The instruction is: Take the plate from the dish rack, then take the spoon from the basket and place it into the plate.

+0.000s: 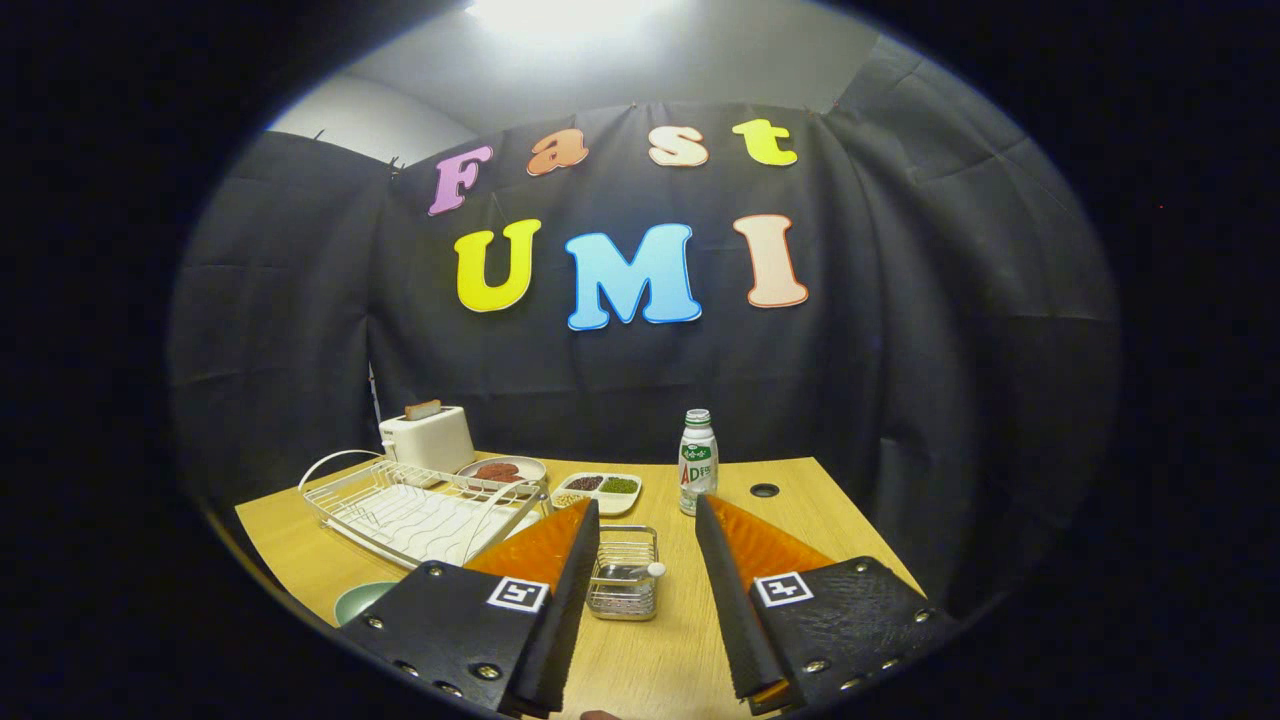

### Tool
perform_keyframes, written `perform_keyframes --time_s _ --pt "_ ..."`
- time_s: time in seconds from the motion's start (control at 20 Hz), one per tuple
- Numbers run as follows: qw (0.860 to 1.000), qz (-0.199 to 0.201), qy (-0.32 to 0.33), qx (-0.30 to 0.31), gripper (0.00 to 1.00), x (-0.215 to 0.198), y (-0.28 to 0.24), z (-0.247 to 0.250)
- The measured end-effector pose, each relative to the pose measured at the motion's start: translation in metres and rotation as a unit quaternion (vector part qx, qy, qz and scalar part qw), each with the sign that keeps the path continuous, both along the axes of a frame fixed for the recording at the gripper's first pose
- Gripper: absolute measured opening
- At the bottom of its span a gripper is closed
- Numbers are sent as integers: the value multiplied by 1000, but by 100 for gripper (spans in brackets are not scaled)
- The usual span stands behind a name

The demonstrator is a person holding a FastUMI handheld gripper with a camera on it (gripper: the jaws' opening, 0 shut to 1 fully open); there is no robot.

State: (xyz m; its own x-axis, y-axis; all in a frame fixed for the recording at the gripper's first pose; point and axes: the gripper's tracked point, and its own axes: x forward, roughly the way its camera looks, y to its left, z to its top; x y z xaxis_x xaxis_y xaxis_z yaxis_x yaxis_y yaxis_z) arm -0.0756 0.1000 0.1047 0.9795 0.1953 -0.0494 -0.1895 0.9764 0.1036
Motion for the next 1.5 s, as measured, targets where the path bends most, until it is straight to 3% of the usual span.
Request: perform_keyframes --time_s 0.45,0.65,0.75,0.85,0.9,1.05,1.15,1.5 --pt "1000 -18 -13 -12 60 60 6 -46" --pt "1000 -22 11 -9 50 81 4 -73" --pt "1000 -27 12 -1 21 78 1 -68" --pt "1000 -22 22 5 21 84 7 -72" --pt "1000 -15 25 8 11 84 11 -73" --pt "999 -26 33 -6 10 80 8 -64" --pt "999 -22 35 -5 3 77 10 -55" --pt "999 -22 34 -13 3 52 10 0"
